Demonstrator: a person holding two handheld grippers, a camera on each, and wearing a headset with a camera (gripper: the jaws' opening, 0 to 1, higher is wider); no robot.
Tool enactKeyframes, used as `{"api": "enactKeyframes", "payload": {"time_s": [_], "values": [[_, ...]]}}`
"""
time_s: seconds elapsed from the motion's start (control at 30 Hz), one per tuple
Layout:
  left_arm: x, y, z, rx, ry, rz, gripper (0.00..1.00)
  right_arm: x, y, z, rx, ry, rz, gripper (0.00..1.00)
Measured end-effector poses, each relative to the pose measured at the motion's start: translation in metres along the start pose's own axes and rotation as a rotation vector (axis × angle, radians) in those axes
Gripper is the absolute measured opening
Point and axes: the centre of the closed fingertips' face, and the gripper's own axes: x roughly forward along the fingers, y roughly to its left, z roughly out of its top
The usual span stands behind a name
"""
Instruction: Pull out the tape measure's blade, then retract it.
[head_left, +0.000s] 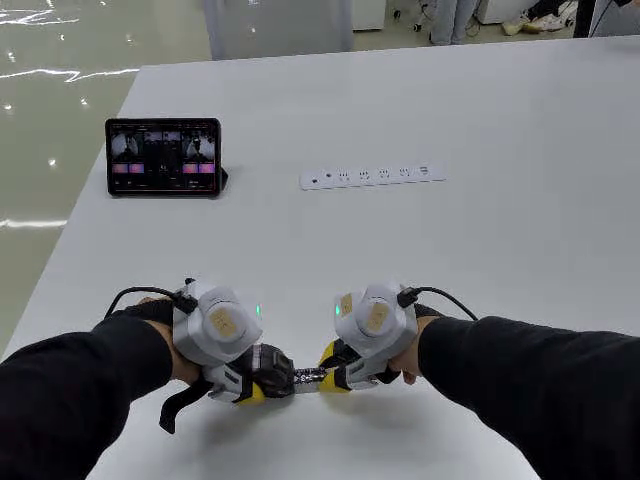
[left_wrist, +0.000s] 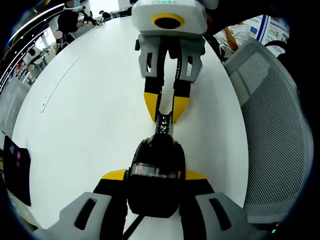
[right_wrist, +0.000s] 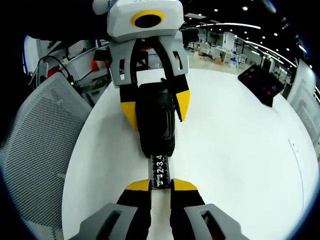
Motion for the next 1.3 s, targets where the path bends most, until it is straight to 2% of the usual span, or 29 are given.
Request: {"api": "enactKeyframes", "payload": {"time_s": [0.8,0.83,1.3], "values": [[0.0,-0.001,0.0,0.009,0.003,-0.007,0.35,-0.009,0.001,-0.012,0.022,0.004,0.006,0.1],[0.0,-0.001,0.0,0.032,0.006,-0.009,0.35,-0.01,0.001,-0.013,0.022,0.006,0.006,0.1],[0.001,-0.001,0.0,0.025,0.008,-0.016,0.35,-0.016,-0.001,-0.021,0.033,0.019,0.007,0.1]]}}
